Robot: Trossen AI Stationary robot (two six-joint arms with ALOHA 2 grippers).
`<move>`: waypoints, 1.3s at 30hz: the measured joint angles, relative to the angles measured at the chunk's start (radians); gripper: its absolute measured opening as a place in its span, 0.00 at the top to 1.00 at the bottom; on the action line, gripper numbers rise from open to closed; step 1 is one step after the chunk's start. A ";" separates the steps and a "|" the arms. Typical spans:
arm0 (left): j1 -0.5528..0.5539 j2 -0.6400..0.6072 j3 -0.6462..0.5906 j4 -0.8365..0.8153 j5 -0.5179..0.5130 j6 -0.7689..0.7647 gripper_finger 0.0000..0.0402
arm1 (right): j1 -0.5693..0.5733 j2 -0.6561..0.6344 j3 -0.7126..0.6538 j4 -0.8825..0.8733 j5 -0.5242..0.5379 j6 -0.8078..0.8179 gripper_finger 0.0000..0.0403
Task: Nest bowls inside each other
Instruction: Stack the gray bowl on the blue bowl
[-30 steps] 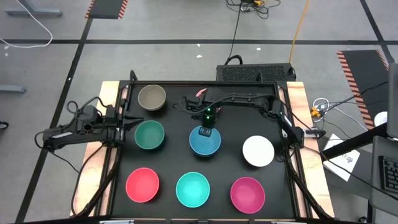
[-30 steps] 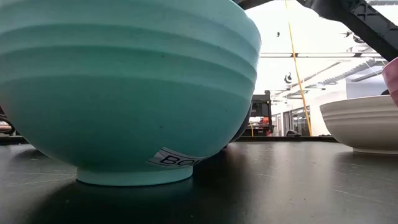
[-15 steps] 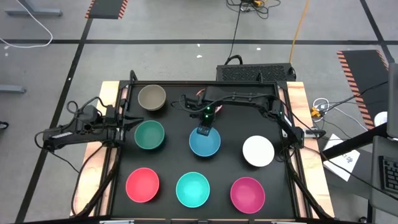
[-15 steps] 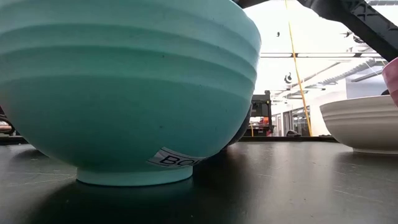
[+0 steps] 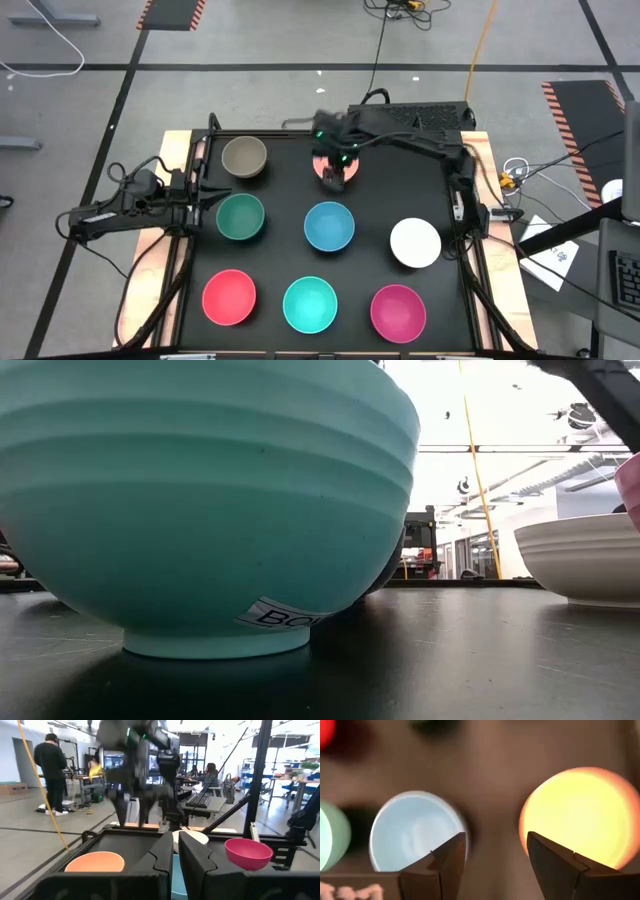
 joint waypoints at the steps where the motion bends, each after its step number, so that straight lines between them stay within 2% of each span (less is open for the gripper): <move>1: 0.000 0.000 0.000 0.000 -0.019 0.002 0.92 | -0.003 -0.041 -0.025 0.054 0.003 -0.014 0.49; 5: 0.000 0.000 0.000 -0.020 -0.131 0.028 0.92 | -0.001 -0.240 -0.221 0.299 0.007 -0.067 0.49; 8: 0.000 0.000 0.000 -0.025 -0.219 0.073 0.92 | -0.007 -0.383 -0.456 0.494 0.046 -0.071 0.49; 14: 0.000 0.002 0.000 0.002 -0.378 0.107 0.92 | -0.033 -0.605 -0.916 0.810 0.049 -0.048 0.49; 17: 0.010 0.033 0.000 0.035 -0.453 0.140 0.92 | -0.033 -0.682 -1.065 0.949 0.038 -0.047 0.49; 21: 0.055 0.122 0.016 0.060 -0.506 0.164 0.92 | -0.026 -0.770 -1.212 1.111 -0.028 -0.003 0.49; 25: 0.130 0.255 0.076 -0.010 -0.505 0.146 0.92 | -0.003 -0.835 -1.348 1.216 -0.028 0.025 0.49; 30: 0.268 0.405 0.209 -0.129 -0.485 0.128 0.92 | 0.007 -0.889 -1.467 1.361 -0.026 0.054 0.49; 34: 0.409 0.550 0.312 -0.239 -0.323 0.100 0.92 | 0.007 -0.925 -1.526 1.423 -0.020 0.065 0.49; 39: 0.567 0.740 0.390 -0.301 -0.150 0.104 0.92 | 0.007 -0.961 -1.558 1.433 0.006 0.059 0.49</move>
